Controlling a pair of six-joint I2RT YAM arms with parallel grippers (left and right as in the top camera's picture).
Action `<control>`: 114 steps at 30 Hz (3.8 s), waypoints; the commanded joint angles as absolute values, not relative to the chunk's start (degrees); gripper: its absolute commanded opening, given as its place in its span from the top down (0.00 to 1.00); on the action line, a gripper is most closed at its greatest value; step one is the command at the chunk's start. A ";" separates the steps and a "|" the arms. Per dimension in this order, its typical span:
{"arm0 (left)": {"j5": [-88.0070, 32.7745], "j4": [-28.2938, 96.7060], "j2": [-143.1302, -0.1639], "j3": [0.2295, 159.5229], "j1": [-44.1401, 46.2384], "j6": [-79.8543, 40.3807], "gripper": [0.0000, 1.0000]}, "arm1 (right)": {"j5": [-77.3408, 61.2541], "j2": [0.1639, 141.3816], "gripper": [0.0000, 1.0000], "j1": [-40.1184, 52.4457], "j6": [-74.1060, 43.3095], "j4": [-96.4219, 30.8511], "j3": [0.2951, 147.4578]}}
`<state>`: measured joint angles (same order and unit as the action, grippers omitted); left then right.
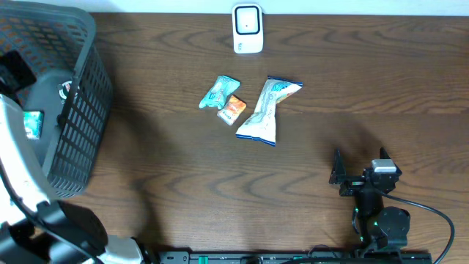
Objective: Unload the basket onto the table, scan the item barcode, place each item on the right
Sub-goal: 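Move left gripper into the basket and grasp a mint-green wipes pack, then carry the green wipes pack with left gripper toward the scanner, then release the green wipes pack on the table right of the white bag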
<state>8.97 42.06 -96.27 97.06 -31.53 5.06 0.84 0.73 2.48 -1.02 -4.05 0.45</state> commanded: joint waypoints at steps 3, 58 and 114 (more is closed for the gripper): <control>11.68 43.79 -102.85 96.64 -33.87 14.48 0.29 | 0.91 0.49 0.01 2.68 -1.65 -4.27 0.30; 9.65 36.60 -101.27 94.30 -32.97 0.89 0.93 | 0.91 0.49 0.01 2.68 -1.65 -4.27 0.30; -12.58 1.21 -119.42 94.39 30.65 -25.21 0.92 | 0.91 0.49 0.01 2.68 -1.65 -4.27 0.30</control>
